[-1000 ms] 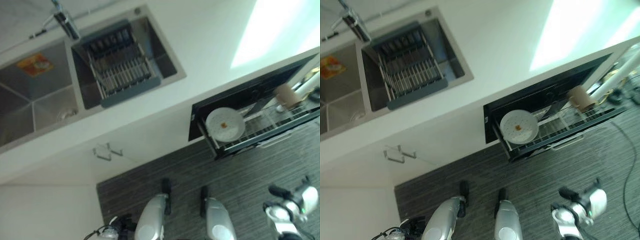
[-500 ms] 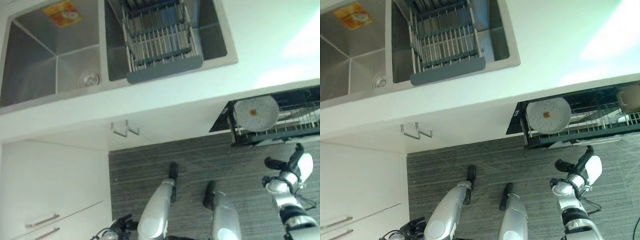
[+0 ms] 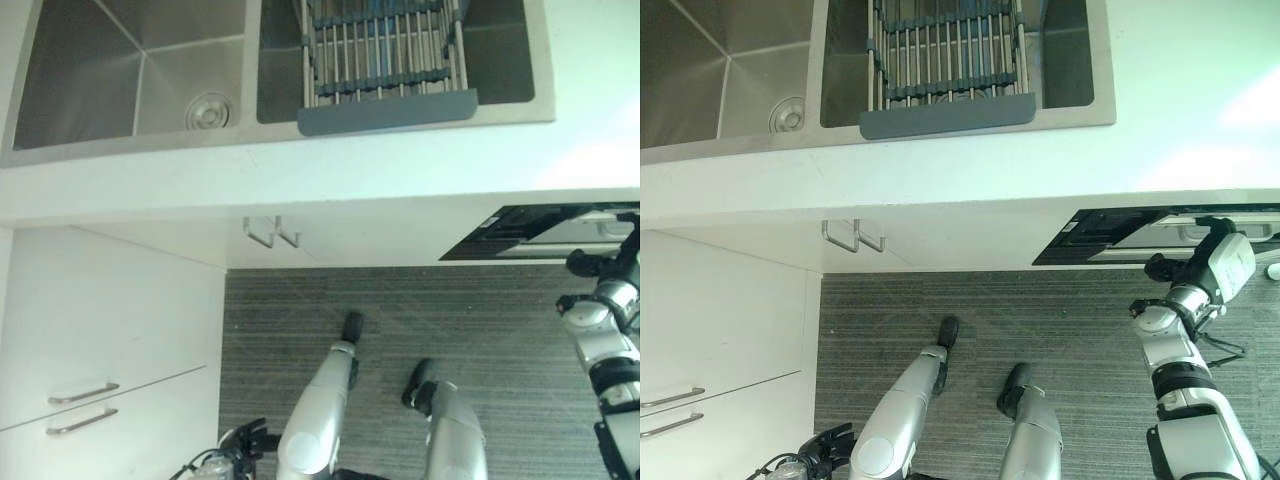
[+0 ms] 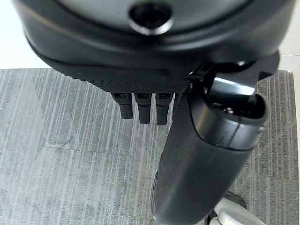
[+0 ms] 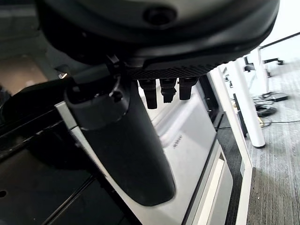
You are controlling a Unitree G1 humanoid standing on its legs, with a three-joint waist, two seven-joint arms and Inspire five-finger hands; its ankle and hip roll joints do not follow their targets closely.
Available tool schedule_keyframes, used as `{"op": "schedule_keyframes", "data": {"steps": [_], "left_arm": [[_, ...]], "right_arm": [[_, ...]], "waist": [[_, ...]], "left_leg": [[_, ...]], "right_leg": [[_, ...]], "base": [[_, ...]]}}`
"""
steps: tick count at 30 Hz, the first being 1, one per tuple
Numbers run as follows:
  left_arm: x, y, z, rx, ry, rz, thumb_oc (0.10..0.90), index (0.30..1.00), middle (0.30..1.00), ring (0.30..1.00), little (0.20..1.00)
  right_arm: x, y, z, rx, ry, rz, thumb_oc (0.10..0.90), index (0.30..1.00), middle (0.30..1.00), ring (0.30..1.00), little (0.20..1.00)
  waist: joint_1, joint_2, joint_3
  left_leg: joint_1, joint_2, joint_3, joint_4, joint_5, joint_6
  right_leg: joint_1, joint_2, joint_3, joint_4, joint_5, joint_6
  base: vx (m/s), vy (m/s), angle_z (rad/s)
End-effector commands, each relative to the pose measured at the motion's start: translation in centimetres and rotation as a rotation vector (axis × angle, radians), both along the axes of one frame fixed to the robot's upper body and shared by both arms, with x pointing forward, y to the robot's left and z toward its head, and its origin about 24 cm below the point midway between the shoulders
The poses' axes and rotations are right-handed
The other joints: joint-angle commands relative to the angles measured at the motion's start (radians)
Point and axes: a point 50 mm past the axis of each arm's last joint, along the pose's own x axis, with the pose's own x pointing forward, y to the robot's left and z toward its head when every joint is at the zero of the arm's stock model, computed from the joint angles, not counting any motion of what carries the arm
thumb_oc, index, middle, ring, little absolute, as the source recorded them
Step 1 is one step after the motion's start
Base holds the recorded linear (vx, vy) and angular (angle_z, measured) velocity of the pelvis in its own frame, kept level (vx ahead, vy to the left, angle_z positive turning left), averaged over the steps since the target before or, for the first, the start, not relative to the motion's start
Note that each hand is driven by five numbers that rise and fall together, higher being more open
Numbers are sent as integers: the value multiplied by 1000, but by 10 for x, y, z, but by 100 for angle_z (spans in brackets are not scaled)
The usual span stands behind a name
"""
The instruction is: Place the dishes in the dishwasher.
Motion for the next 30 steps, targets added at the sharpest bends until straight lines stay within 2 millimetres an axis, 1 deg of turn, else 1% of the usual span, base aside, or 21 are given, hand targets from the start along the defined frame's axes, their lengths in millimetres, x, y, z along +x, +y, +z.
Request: {"op": "schedule_keyframes", "data": {"steps": [1,3,4,6,8,9,10,11,12,13,15,16,17,19,20,21,24,25,26,27,30], "left_arm": [[-17,28,5,93,23,-56,800,900,900,900,900],[-15,31,8,106,-8,-35,800,900,900,900,900],[-9,35,12,125,-58,-5,800,900,900,900,900],[-3,38,16,134,-100,25,800,900,900,900,900],[10,40,25,148,-223,72,800,900,900,900,900],[13,40,28,153,-244,77,800,900,900,900,900],[18,41,32,168,-285,88,800,900,900,900,900],[26,42,40,211,-360,107,800,900,900,900,900],[32,44,47,269,-411,101,800,900,900,900,900],[36,47,53,329,-447,91,800,900,900,900,900],[47,52,68,496,-519,-1,800,900,900,900,900],[50,54,75,553,-548,-50,800,900,900,900,900],[52,55,79,566,-563,-59,800,900,900,900,900],[51,56,81,567,-570,-53,800,900,900,900,900],[51,57,83,560,-577,-54,800,900,900,900,900],[50,56,83,533,-579,-60,800,900,900,900,900],[48,47,77,426,-562,-59,800,900,900,900,900],[47,42,73,359,-546,-43,800,900,900,900,900],[45,31,63,243,-499,-24,800,900,900,900,900],[45,30,62,229,-495,-26,800,900,900,900,900],[37,8,42,30,-382,15,800,900,900,900,900]], "right_arm": [[30,40,159,-407,-435,275,800,900,900,900,900],[32,42,166,-395,-450,278,800,900,900,900,900],[33,44,167,-353,-457,284,800,900,900,900,900],[36,47,159,-314,-436,297,800,900,900,900,900],[41,53,126,-224,-362,323,800,900,900,900,900],[41,54,116,-204,-346,327,800,900,900,900,900],[40,56,96,-164,-309,337,800,900,900,900,900],[36,61,58,-86,-236,348,800,900,900,900,900],[29,69,26,-38,-181,359,800,900,900,900,900],[24,72,6,2,-134,365,800,900,900,900,900],[9,83,-33,55,-46,377,800,900,900,900,900],[-2,84,-53,87,8,379,800,900,900,900,900],[-16,83,-72,115,56,379,800,900,900,900,900],[-29,84,-89,145,100,376,800,900,900,900,900],[-45,82,-108,181,160,373,800,900,900,900,900],[-58,79,-120,215,204,364,800,900,900,900,900],[-82,78,-143,277,276,344,800,900,900,900,900],[-90,78,-150,306,293,328,800,900,900,900,900],[-101,78,-161,364,313,304,800,900,900,900,900],[-102,78,-162,373,315,300,800,900,900,900,900],[-115,84,-177,470,353,278,800,900,900,900,900]], "waist": [[80,1,-18],[90,2,-18],[96,16,-18],[96,17,-18],[90,13,-18],[88,12,-18],[83,11,-18],[73,9,-18],[62,7,-18],[54,5,-18],[33,-1,-18],[20,-5,-27],[10,-9,-38],[-5,-13,-49],[-27,-21,-66],[-42,-27,-78],[-71,-41,-106],[-81,-47,-119],[-97,-56,-142],[-100,-54,-147],[-124,-65,-183]], "left_leg": [[49,19,-19,-42,-85,9],[46,13,-26,-42,-84,12],[30,23,-33,-42,-62,15],[35,23,-36,-42,-65,15],[59,21,-41,-42,-74,13],[66,21,-41,-42,-76,13],[79,21,-41,-42,-80,12],[104,21,-41,-42,-89,12],[125,23,-40,-42,-96,10],[140,25,-37,-42,-101,9],[170,30,-29,-42,-112,7],[184,35,-23,-42,-118,5],[196,40,-16,-42,-125,3],[209,44,-7,-42,-133,1],[224,52,7,-42,-141,-1],[234,57,18,-42,-148,-4],[259,61,40,-42,-162,-6],[268,59,46,-42,-169,-5],[283,58,57,-42,-180,-4],[279,59,57,-42,-178,-4],[302,56,72,-42,-194,-1]], "right_leg": [[73,23,34,72,-112,-13],[76,22,27,75,-113,-11],[70,33,8,63,-81,-14],[82,39,7,49,-79,-13],[122,46,5,12,-76,-12],[133,47,4,3,-75,-11],[152,49,4,-14,-73,-11],[185,52,4,-43,-69,-12],[211,55,4,-68,-65,-11],[228,57,5,-85,-61,-10],[267,63,9,-125,-50,-9],[284,68,13,-150,-41,-8],[300,72,14,-174,-34,-7],[317,77,16,-201,-25,-5],[336,82,19,-234,-12,-2],[348,83,22,-255,-3,1],[349,75,34,-255,-2,7],[348,73,40,-255,-2,9],[346,71,52,-255,-2,13],[340,73,53,-255,3,13],[332,70,78,-255,8,19]], "base": [[22,2,11],[-25,11,12],[-73,32,3],[-34,25,12],[27,9,27],[26,3,14],[33,8,5],[45,12,3],[42,14,6],[29,13,16],[20,15,11],[0,0,0],[27,13,-4],[19,12,-7],[-3,8,-19],[-21,6,-19],[-36,-4,-34],[-56,-21,-43],[-55,-17,-35],[-48,-18,-38],[-41,-6,-21]]}}
